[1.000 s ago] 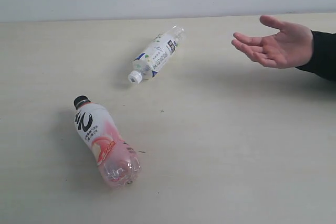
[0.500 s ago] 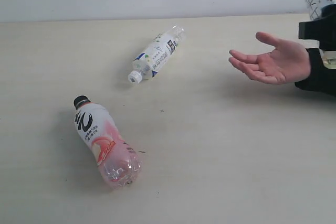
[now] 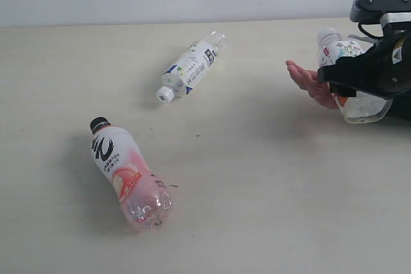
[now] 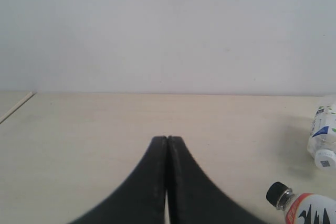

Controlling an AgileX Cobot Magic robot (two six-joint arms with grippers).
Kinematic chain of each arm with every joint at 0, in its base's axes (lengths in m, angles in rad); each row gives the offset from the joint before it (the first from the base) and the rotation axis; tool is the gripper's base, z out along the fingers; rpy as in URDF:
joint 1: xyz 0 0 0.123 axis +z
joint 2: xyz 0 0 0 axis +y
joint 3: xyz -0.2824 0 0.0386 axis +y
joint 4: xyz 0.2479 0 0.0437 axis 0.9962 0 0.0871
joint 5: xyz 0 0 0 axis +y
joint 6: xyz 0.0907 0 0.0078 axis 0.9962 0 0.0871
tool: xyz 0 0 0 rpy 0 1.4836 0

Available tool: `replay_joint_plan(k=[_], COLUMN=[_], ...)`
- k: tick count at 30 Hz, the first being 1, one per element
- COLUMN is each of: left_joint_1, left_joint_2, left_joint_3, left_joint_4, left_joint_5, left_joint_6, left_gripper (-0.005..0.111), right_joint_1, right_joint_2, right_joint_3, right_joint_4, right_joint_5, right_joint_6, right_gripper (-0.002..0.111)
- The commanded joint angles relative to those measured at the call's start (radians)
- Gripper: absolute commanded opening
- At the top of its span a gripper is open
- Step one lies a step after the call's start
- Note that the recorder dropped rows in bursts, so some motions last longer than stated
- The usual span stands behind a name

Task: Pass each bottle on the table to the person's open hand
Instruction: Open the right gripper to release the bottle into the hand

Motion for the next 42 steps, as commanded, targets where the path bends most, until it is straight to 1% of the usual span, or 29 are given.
replay_joint_plan(k=[1,3,4,5,7,10,12,13,15,18,26,34,36,37,38,42], left_joint_1=[0.001,0.001,0.001,0.001,0.001,0.001,0.001,0.001,0.001,0.001,0.001,0.001,0.001,0.001,0.001,0.001], left_joint_2=[-0.007,-0.007,-0.007,-0.007,-0.007,-0.007,-0.007,-0.007,-0.007,-0.007,-0.007,-0.007,-0.007,-0.007,-0.007,-0.007], left_joint_3=[0.000,0.000,0.000,0.000,0.000,0.000,0.000,0.000,0.000,0.000,0.000,0.000,0.000,0.000,0.000,0.000], left_joint_4=[0.001,0.001,0.001,0.001,0.001,0.001,0.001,0.001,0.001,0.001,0.001,0.001,0.001,0.001,0.001,0.001], left_joint_5=[-0.002,-0.002,-0.002,-0.002,-0.002,-0.002,-0.002,-0.002,-0.002,-0.002,-0.002,-0.002,-0.002,-0.002,-0.002,-0.002], left_joint_6=[-0.002,-0.002,-0.002,-0.002,-0.002,-0.002,-0.002,-0.002,-0.002,-0.002,-0.002,-0.002,-0.002,-0.002,-0.002,-0.002], left_gripper=[0.000,0.000,0.000,0.000,0.000,0.000,0.000,0.000,0.000,0.000,0.000,0.000,0.000,0.000,0.000,0.000], right_joint_1=[-0.009,-0.009,-0.009,-0.009,-0.009,-0.009,-0.009,-0.009,-0.009,-0.009,-0.009,-0.009,-0.009,-0.009,-0.009,-0.009], right_joint_2=[0.044,0.046,0.046,0.046,0.046,0.046,0.046,0.046,0.046,0.046,0.008,-0.203,-0.273,-0.308,-0.345,-0.479], right_joint_3=[-0.009,-0.009,-0.009,-0.009,-0.009,-0.009,-0.009,-0.009,-0.009,-0.009,-0.021,-0.028,-0.028,-0.025,-0.024,0.023], right_joint_4=[0.013,0.013,0.013,0.013,0.018,0.019,0.019,0.019,0.019,0.019,0.019,0.019,0.020,0.020,0.020,0.025], right_joint_5=[-0.044,-0.059,-0.063,-0.065,-0.065,-0.065,-0.063,-0.063,-0.061,-0.061,-0.054,-0.026,0.003,0.021,0.036,0.050], right_joint_6=[-0.017,-0.007,-0.007,-0.007,-0.007,-0.007,-0.007,-0.007,-0.007,-0.007,-0.009,-0.011,-0.018,-0.018,-0.021,-0.035], right_gripper=[0.000,0.001,0.003,0.009,0.025,0.060,0.073,0.078,0.083,0.086,0.087,0.086,0.084,0.080,0.073,0.031])
